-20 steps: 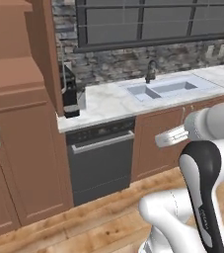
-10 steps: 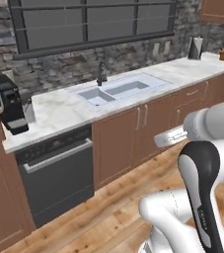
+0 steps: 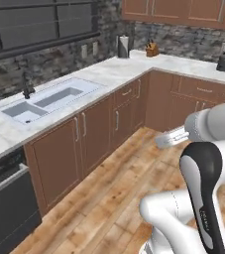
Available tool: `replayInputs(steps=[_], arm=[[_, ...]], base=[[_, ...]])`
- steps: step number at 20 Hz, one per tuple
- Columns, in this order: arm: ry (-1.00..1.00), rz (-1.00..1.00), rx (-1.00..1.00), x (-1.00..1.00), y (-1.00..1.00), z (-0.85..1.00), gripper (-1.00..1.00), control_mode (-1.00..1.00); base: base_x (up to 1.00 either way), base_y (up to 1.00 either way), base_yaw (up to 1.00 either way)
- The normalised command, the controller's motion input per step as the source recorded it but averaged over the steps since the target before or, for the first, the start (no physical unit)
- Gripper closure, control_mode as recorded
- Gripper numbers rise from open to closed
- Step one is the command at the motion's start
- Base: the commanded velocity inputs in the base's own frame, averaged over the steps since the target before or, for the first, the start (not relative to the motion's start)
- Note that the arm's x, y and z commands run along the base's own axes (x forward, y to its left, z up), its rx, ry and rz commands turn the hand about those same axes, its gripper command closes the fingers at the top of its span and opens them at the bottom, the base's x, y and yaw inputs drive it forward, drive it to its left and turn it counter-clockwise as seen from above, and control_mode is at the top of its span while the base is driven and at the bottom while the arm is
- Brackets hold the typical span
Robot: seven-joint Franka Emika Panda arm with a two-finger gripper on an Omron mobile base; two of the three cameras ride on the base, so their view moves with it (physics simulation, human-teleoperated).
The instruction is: Pick the boxed drink, beer from the counter and place them in the open cabinet.
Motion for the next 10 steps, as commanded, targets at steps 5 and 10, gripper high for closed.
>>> replayInputs(steps=[5, 10], arm=[[0.0, 0.0, 0.0, 0.0, 0.0, 0.0, -1.0, 1.0], [0.0, 0.0, 0.0, 0.0, 0.0, 0.0, -1.0, 1.0]], base=[[0.0, -0.51, -0.64], [0.0, -0.44, -0.66]])
